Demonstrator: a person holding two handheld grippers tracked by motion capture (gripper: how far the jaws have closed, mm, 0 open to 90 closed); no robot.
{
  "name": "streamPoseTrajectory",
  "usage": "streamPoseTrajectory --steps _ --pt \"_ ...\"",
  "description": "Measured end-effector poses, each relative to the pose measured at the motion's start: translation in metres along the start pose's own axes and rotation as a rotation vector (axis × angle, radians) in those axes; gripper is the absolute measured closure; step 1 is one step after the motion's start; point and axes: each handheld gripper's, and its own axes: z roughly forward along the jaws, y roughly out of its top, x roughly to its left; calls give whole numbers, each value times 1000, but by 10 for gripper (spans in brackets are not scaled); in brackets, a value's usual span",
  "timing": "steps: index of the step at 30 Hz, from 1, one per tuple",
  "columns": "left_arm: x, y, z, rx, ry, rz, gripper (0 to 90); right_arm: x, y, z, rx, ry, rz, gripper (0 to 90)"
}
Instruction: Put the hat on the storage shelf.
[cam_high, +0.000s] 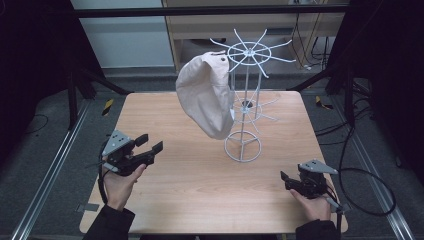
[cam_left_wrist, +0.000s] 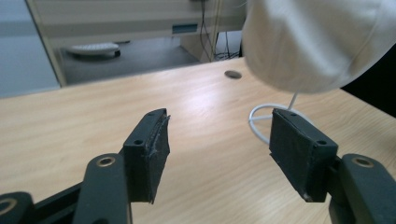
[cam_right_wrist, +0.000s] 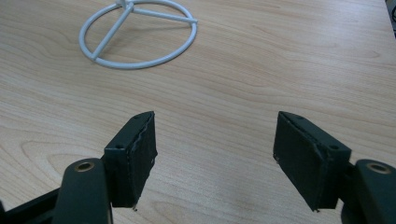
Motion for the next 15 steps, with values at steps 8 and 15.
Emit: streamPoseTrajectory --steps 8,15 --pt "18 -42 -13 90 54 -17 353 0 -1 0 -2 2 6 277" --pt "32 -74 -16 163 97 -35 346 0 -2 0 -11 6 22 257"
